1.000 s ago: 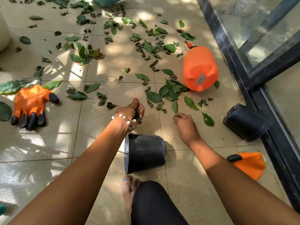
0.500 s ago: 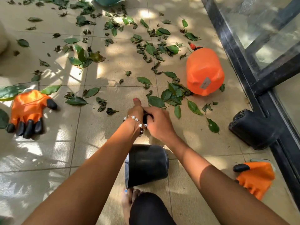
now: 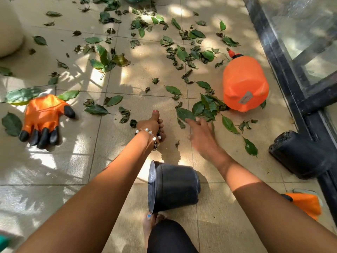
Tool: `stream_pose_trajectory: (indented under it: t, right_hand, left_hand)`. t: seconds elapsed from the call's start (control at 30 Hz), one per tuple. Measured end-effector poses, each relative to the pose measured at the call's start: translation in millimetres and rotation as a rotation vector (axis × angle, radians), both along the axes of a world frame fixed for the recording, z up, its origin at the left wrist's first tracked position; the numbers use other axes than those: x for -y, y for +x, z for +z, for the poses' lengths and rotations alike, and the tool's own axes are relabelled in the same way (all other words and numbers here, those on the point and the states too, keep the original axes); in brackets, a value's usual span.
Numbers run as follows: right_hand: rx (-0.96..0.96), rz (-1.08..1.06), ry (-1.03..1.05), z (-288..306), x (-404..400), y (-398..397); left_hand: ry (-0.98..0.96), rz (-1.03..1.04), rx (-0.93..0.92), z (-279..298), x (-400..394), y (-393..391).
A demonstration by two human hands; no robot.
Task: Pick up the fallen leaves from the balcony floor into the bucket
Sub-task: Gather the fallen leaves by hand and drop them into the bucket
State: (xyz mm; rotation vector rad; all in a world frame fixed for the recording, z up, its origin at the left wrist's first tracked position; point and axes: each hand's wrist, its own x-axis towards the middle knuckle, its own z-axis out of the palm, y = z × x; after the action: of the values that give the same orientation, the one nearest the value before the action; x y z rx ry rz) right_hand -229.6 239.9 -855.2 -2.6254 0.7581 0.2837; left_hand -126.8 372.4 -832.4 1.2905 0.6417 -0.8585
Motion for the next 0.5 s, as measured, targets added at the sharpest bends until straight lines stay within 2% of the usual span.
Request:
stream_pose_trajectory:
  t: [0.07, 0.17, 0.27, 0.5]
  right_hand:
    - [-0.082, 0.093, -0.119, -8.5, -7.4, 5.1]
    - [-0.054, 0.147, -0.098, -12.0, -16.9, 14.4]
    - [-0.132, 0.268, -0.131, -9.0, -28.2, 14.8]
    - [0.024, 0.517, -0.093, -15.3, -26.9, -11.7]
  left_hand:
    - [-0.002, -0.007, -0.02, -1.7, -6.8, 2.9]
    - [0.007, -0.011, -0.033, -4.4, -13.5, 4.6]
    - [0.01, -0.019, -0.033, -5.1, -17.9, 4.5]
    - [0.018, -0.03, -0.039, -10.7, -27.0, -2.2]
